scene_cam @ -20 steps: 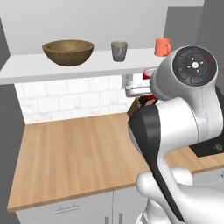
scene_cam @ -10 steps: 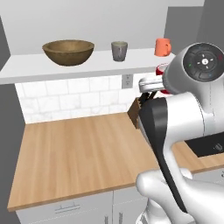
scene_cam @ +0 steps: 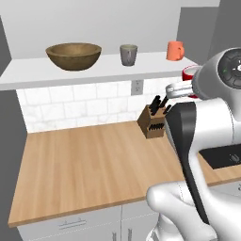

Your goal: Gather all objects into one cabinet and sort the glasses and bowls to opposite sides.

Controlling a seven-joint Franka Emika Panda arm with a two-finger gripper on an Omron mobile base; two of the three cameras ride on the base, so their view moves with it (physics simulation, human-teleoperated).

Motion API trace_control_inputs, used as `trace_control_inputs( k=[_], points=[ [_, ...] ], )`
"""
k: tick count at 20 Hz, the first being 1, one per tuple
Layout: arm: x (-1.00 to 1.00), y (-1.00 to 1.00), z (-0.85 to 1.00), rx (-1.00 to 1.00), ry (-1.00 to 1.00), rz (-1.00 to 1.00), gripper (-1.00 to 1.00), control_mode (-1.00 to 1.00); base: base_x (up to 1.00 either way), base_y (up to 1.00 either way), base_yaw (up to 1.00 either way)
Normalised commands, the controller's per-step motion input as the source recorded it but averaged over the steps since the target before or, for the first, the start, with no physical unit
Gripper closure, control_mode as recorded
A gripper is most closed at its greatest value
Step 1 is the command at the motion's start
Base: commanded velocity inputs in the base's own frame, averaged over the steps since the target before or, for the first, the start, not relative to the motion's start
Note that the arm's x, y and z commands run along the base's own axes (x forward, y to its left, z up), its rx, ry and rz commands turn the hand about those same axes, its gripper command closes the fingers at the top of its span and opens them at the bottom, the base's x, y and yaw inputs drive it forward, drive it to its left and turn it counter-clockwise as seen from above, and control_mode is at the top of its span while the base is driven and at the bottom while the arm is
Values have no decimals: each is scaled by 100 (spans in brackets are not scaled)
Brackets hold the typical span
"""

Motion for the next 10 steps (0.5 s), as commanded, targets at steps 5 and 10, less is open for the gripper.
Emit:
trace_control_inputs(
  k=[5,10],
  points=[
    [-1,-8,3,0,-13,0,100,-100,0,0,0],
    [1,1,29,0,-5,0,100,-100,0,0,0]
  ],
)
